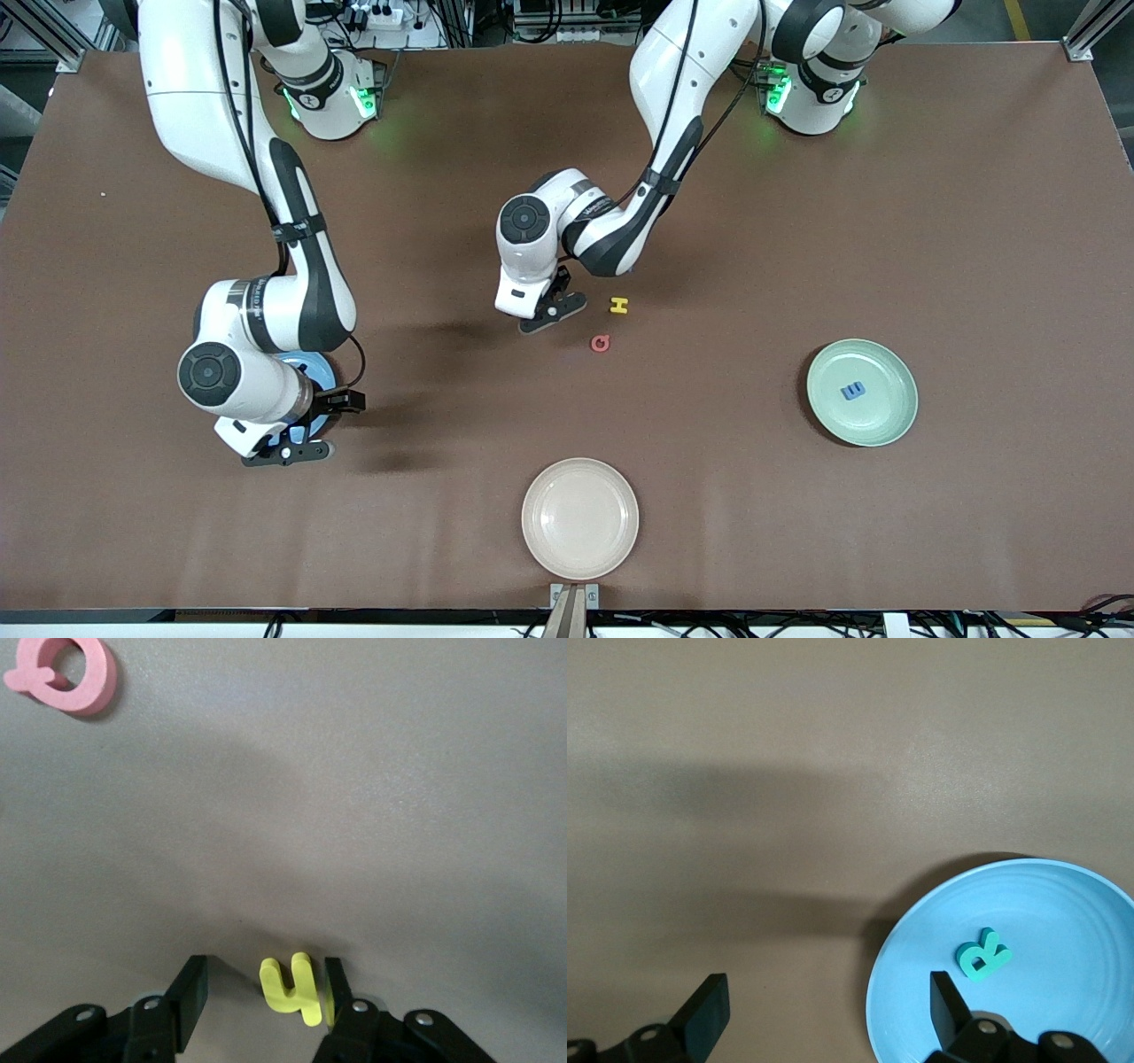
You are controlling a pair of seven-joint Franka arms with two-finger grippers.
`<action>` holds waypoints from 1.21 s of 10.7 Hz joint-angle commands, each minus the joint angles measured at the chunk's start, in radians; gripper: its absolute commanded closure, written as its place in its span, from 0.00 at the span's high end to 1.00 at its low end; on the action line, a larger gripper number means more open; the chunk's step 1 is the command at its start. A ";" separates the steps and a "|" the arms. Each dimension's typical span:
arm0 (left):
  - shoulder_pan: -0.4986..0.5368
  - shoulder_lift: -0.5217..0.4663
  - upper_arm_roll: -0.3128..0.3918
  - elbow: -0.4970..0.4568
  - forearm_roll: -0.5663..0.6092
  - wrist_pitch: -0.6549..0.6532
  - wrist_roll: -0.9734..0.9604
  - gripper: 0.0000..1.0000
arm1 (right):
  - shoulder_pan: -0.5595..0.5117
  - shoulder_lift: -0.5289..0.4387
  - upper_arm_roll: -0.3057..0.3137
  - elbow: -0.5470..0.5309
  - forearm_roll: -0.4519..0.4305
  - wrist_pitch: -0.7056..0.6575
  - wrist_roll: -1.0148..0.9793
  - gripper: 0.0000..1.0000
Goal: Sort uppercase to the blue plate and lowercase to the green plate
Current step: 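Release the R on the blue plate while the left gripper reaches the h, then grasp the yellow h and carry it to the green plate with the left gripper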
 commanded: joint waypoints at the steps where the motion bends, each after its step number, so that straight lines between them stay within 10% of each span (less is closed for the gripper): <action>1: -0.010 0.026 0.012 0.045 -0.021 -0.009 -0.010 0.47 | -0.009 0.002 0.005 0.010 0.014 -0.008 -0.016 1.00; 5: -0.010 0.041 0.010 0.055 -0.021 0.002 -0.013 0.46 | -0.015 0.004 0.005 0.010 0.014 -0.006 -0.030 1.00; 7: -0.010 0.041 0.013 0.055 -0.021 0.004 -0.010 0.00 | -0.013 0.002 0.005 0.010 0.016 -0.008 -0.030 1.00; 13: 0.043 -0.099 0.073 0.049 -0.019 -0.114 0.144 0.00 | 0.002 0.001 0.004 0.010 0.051 -0.015 -0.022 1.00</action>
